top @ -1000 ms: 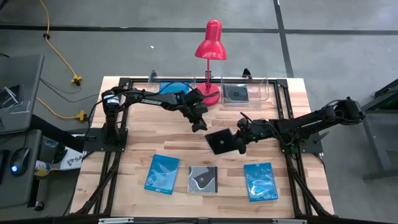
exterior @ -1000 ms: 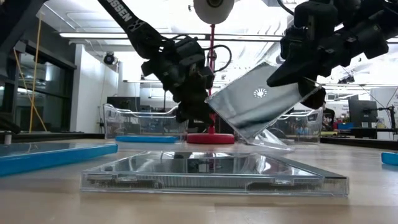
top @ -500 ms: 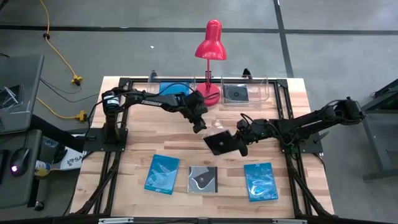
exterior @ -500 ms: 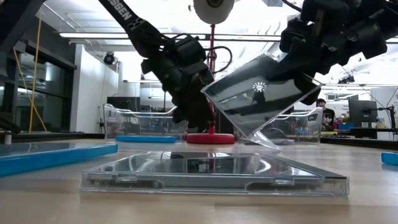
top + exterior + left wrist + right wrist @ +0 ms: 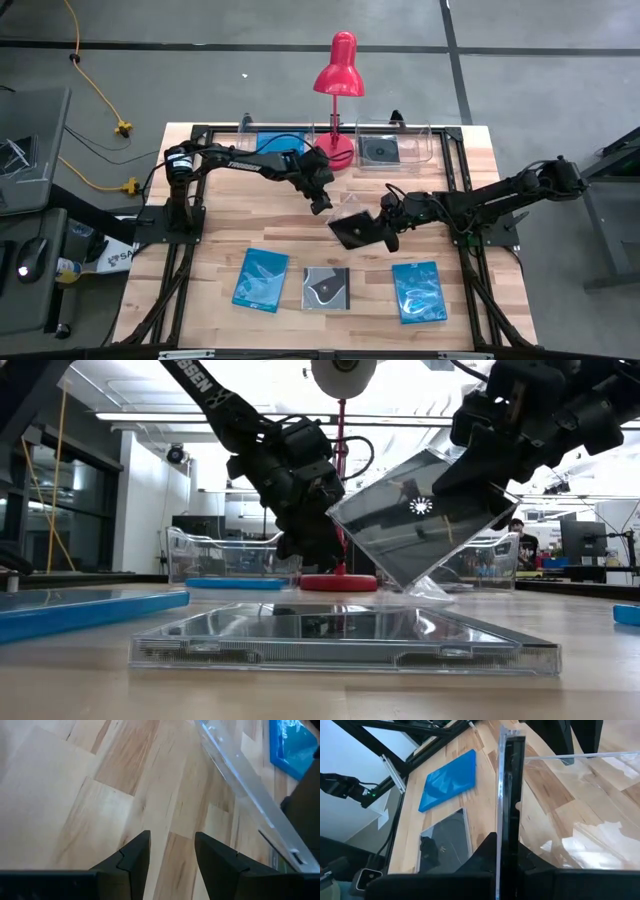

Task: Pick & place jewel cases by type
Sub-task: Put the right black cd case into the right transparent bin

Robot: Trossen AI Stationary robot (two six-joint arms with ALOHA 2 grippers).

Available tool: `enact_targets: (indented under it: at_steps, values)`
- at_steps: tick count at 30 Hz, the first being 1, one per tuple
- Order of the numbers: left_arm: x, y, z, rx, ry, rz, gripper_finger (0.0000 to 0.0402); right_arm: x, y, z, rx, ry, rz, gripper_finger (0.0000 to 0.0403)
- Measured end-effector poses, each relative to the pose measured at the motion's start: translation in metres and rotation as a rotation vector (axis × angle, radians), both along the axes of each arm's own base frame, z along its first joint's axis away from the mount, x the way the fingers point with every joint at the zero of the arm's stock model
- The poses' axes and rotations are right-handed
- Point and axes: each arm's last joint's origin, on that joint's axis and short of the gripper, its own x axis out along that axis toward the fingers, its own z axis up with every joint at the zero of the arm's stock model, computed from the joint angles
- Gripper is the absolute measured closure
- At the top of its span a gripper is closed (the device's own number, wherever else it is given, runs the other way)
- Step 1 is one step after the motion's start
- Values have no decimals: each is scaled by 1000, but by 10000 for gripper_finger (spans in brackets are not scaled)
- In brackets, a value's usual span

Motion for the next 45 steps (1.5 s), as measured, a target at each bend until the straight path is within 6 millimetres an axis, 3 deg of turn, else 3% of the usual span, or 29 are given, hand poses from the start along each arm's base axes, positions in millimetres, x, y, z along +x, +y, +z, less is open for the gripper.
enact_targets:
  at_steps: [7,19,45]
  values:
    - [0,-2,1,-19,-42,-105,237,-1,0,-1,-1,14,0,403]
    - [0,-7,4,-88,-154,-322,143,-2,-1,-5,-41,50,3,403]
    - [12,-16,-1,-260,-180,-287,139,-3,-2,-6,-127,52,4,403]
